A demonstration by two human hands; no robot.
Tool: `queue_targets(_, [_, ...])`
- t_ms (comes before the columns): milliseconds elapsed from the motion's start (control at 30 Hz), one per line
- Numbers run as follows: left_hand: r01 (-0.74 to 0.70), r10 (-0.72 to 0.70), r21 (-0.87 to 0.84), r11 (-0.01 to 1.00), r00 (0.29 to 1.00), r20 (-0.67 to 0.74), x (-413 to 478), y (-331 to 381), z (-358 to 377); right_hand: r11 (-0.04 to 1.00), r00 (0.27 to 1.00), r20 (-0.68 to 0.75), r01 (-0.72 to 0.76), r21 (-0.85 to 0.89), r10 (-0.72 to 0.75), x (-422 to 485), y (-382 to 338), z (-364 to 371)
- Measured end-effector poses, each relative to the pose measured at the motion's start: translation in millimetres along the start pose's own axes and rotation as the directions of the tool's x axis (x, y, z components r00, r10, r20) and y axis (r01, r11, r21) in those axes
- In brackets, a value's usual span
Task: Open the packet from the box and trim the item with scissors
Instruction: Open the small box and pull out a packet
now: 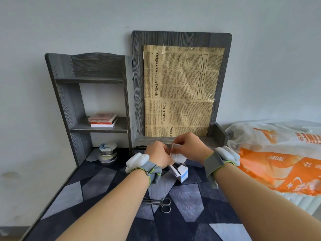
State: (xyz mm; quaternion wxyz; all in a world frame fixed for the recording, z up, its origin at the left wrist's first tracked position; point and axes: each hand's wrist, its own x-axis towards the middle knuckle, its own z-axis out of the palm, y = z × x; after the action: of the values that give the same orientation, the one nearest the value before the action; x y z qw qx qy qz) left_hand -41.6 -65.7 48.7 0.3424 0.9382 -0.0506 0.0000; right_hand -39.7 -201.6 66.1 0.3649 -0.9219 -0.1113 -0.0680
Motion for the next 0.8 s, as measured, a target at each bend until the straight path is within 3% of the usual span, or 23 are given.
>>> queue_targets(167, [0.001,-0.001,-0.088,0.996,1.000,0.006,2.8,-6.5,-4.8,0.992,0.996,-0.013,-0.084,0.089,0.086,1.1,4.0,0.7])
queue_targets(333, [-0.044,0.045,-0.095,0.995,0.999,0.002,1.2,-4.8,-5.6,0.992,0.992,0.054,-0.111,-0.063,0.114,1.4,-4.2,-1.3])
queue_targets(400, [-0.046,0.047,-0.115,0.992,0.999,0.009,2.0,-5.7,-6.3,0.990,0.990,0.038,-0.135,-0.046,0.137,3.1,-4.0,0.2])
queue_targets(567, [-0.030,0.034,-0.161,0.986,0.999,0.022,4.9,-11.9,-6.0,0.953,0.972,0.016,-0.233,0.194,0.234,2.7,3.7,12.1])
queue_targets(700, [-0.005,0.023,-0.237,0.971,0.997,0.071,7.1,-19.2,-4.9,0.842,0.943,0.043,-0.315,0.439,0.330,0.8,3.9,6.0])
queue_targets(800, [0.005,0.023,-0.259,0.966,0.994,0.104,6.2,-20.3,-3.1,0.823,0.940,0.056,-0.324,0.467,0.338,1.0,3.7,3.8])
